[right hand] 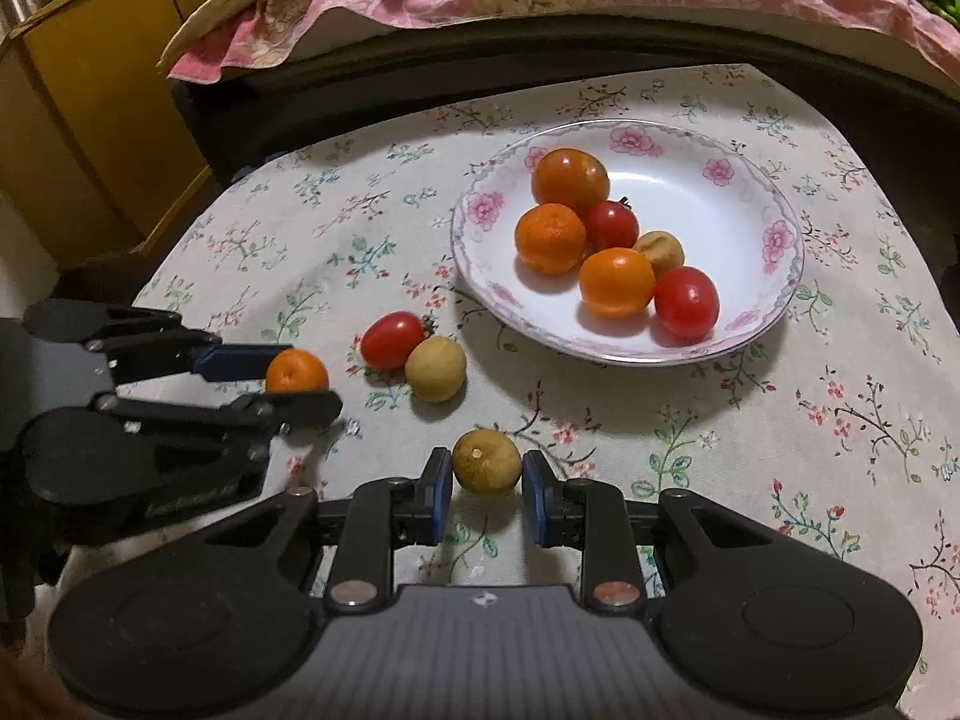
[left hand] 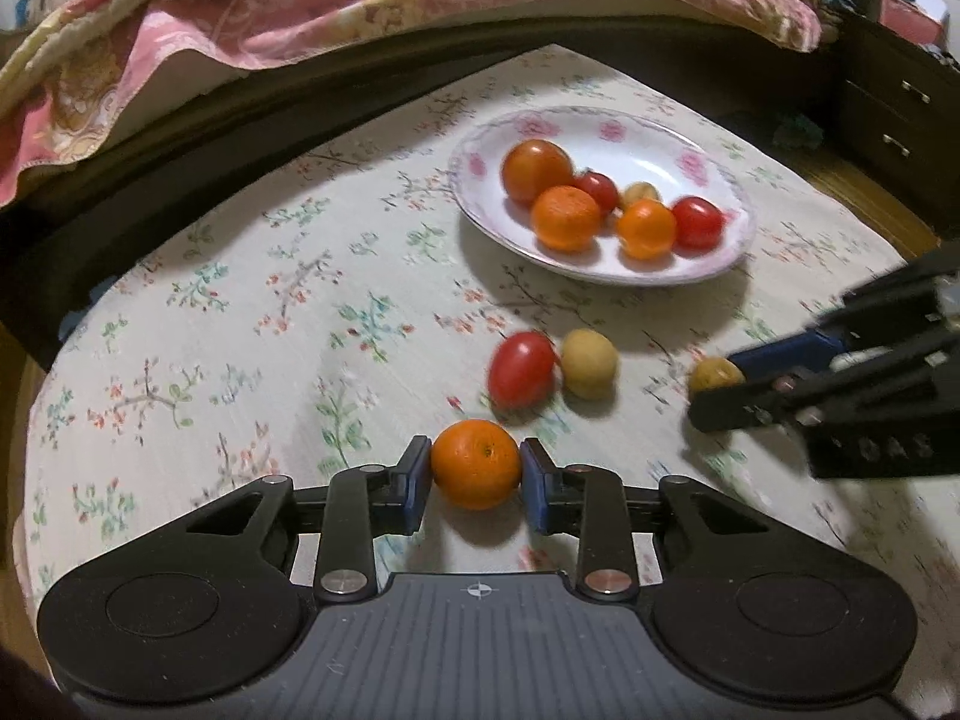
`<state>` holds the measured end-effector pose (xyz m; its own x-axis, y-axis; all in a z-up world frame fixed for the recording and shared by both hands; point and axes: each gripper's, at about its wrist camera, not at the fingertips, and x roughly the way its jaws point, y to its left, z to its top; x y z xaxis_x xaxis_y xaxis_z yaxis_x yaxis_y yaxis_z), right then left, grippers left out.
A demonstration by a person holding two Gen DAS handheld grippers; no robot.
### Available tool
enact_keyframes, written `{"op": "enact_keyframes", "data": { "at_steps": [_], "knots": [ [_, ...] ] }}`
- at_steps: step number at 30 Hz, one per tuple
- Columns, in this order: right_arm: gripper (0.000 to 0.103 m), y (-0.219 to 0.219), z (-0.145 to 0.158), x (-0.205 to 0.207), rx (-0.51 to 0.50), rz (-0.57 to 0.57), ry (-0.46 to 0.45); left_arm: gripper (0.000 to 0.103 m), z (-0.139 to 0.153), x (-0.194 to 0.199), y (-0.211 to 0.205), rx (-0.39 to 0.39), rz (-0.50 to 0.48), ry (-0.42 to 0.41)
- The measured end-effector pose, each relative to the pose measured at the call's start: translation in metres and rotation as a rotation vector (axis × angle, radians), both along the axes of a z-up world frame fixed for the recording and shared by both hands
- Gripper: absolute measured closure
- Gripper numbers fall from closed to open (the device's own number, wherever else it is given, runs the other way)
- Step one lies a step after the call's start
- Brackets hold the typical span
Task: Organize fruits
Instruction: 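Grasp another orange tangerine with the left tool while the right tool holds the tan fruit, then lift the tangerine with the left tool while the right tool holds the tan fruit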
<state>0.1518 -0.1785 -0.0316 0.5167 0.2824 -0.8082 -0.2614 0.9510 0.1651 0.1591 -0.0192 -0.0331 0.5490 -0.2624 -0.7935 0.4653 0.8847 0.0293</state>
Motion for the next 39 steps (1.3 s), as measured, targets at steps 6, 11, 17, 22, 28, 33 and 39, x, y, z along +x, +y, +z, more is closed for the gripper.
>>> {"op": "enact_keyframes", "data": {
  "at_steps": [6, 11, 17, 22, 28, 33, 39],
  "knots": [
    [0.074, 0.015, 0.000, -0.010, -0.028, 0.071, 0.003, 0.063, 0.004, -0.017, -0.002, 0.021, -0.051, 0.039],
    [0.074, 0.022, -0.010, -0.007, -0.058, 0.092, 0.027, 0.061, 0.004, -0.018, -0.004, 0.032, -0.059, 0.043],
    [0.074, 0.023, -0.011, -0.008, -0.064, 0.096, 0.022, 0.057, 0.003, -0.021, -0.006, 0.042, -0.064, 0.033],
    [0.074, 0.022, -0.011, -0.008, -0.062, 0.094, 0.023, 0.049, 0.002, -0.021, -0.010, 0.051, -0.070, 0.027],
    [0.074, 0.023, -0.011, -0.008, -0.069, 0.096, 0.021, 0.048, 0.002, -0.020, -0.009, 0.045, -0.068, 0.030],
    [0.074, 0.025, -0.010, -0.009, -0.084, 0.095, 0.017, 0.063, 0.004, -0.022, -0.010, 0.043, -0.075, 0.033],
    [0.074, 0.020, -0.007, -0.007, -0.077, 0.076, 0.009, 0.063, 0.007, -0.019, -0.003, 0.022, -0.059, 0.039]
  ]
}}
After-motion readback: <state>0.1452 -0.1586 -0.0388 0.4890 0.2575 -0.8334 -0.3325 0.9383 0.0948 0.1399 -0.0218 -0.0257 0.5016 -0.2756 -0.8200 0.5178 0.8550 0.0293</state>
